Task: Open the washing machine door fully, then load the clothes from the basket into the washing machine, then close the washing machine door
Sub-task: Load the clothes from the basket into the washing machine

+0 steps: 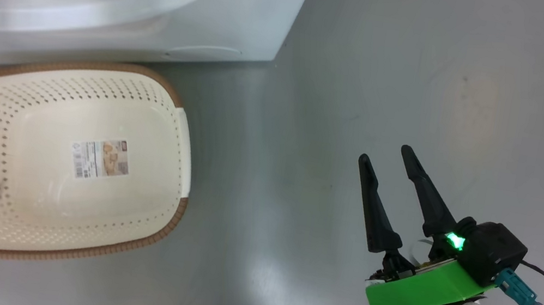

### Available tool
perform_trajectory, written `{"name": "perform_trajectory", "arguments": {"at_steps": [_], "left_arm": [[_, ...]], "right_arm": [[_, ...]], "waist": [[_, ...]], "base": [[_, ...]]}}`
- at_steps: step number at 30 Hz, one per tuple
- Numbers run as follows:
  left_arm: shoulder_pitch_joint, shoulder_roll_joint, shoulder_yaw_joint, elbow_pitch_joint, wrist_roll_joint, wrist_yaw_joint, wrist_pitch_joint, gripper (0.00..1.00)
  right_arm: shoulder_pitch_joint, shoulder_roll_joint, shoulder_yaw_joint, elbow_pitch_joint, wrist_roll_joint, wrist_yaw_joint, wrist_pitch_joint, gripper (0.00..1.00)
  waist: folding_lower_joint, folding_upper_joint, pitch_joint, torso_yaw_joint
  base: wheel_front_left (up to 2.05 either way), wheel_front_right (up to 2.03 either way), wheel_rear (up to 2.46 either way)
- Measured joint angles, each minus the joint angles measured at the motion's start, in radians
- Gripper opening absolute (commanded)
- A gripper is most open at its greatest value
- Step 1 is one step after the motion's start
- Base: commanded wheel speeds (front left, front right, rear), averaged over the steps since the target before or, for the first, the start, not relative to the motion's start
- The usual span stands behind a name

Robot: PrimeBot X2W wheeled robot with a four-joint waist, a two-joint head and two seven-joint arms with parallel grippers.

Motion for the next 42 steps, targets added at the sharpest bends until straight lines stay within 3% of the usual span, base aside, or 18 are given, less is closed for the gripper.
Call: {"name": "perform_trajectory", "arguments": {"at_steps": [17,42], "left_arm": [[0.344,-0.086,0.099,-0.232,0.084,0.000,0.000,1.00],[0.790,-0.198,0.258,-0.438,0.208,0.000,0.000,1.00]], "right_arm": [[0.064,-0.001,-0.019,0.039,-0.017,0.000,0.000,1.00],[0.147,-0.001,-0.027,0.070,-0.045,0.000,0.000,1.00]], "waist": [[0.0000,0.0000,-0.178,0.039],[0.0000,0.0000,-0.418,0.061]], "base": [[0.00,0.00,0.00],[0.00,0.00,0.00]]}}
